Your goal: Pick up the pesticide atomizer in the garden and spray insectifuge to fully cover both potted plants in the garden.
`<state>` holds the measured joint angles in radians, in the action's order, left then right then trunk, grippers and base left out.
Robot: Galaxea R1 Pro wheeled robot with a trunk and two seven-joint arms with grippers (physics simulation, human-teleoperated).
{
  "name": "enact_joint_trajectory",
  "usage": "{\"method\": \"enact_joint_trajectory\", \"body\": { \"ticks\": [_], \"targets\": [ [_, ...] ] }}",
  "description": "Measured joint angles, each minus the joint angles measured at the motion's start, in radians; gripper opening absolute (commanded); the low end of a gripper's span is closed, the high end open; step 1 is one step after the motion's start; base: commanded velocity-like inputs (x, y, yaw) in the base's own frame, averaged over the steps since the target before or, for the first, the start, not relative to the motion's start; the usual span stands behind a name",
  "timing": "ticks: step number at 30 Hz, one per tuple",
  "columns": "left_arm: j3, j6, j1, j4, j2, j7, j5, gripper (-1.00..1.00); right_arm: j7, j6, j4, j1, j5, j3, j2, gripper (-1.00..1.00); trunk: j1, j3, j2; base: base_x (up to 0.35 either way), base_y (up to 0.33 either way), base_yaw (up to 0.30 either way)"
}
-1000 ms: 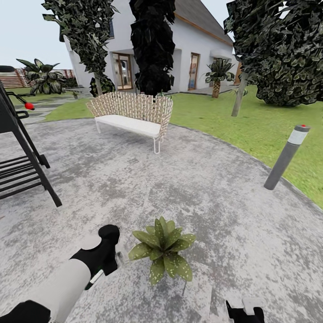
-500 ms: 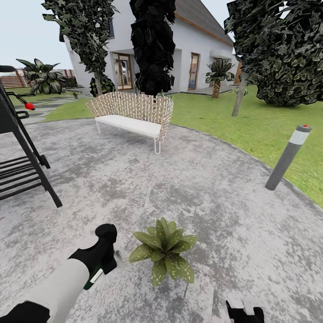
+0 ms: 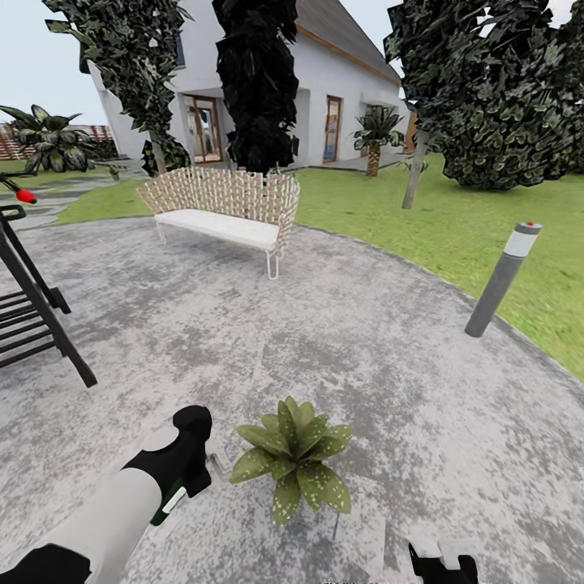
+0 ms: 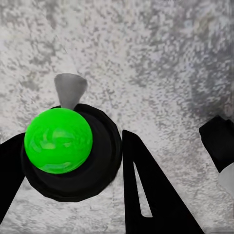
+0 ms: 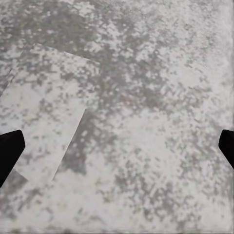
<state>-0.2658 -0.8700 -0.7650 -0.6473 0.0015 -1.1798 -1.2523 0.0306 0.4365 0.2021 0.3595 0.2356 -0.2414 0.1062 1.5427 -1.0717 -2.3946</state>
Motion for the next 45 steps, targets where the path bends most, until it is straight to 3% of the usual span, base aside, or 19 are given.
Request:
{"method": "enact_joint_trajectory", "body": {
  "ticks": [3,4,16,24,45],
  "targets": [
    [0.013,0.001,0.016,0.007,0.021,0.01,-0.006,-1.0,0.0,0.0,0.0,0.0,0.0,0.0,0.0,1.0,0.0,0.0,0.0,-0.053,0.05,-0.058],
    [0.016,0.001,0.027,0.007,0.023,0.045,-0.005,-1.0,0.0,0.0,-0.001,0.0,0.0,0.0,0.0,1.0,0.0,0.0,0.0,-0.17,0.2,-0.002],
    [0.021,-0.001,0.029,0.002,0.009,0.074,-0.002,-1.0,0.0,0.0,0.0,0.0,0.0,0.0,0.002,1.0,0.0,0.0,0.0,0.102,0.27,0.0],
    [0.017,0.0,0.029,0.004,0.008,0.074,-0.001,-1.0,0.0,0.0,0.0,0.0,0.0,0.0,-0.002,1.0,0.0,0.0,0.0,0.071,0.045,-0.004],
    [0.02,-0.002,0.029,-0.003,0.007,0.074,0.0,-1.0,0.001,0.0,0.0,0.0,0.001,0.001,-0.005,1.0,0.0,0.011,0.0,-0.182,0.242,-0.241]
  ]
}}
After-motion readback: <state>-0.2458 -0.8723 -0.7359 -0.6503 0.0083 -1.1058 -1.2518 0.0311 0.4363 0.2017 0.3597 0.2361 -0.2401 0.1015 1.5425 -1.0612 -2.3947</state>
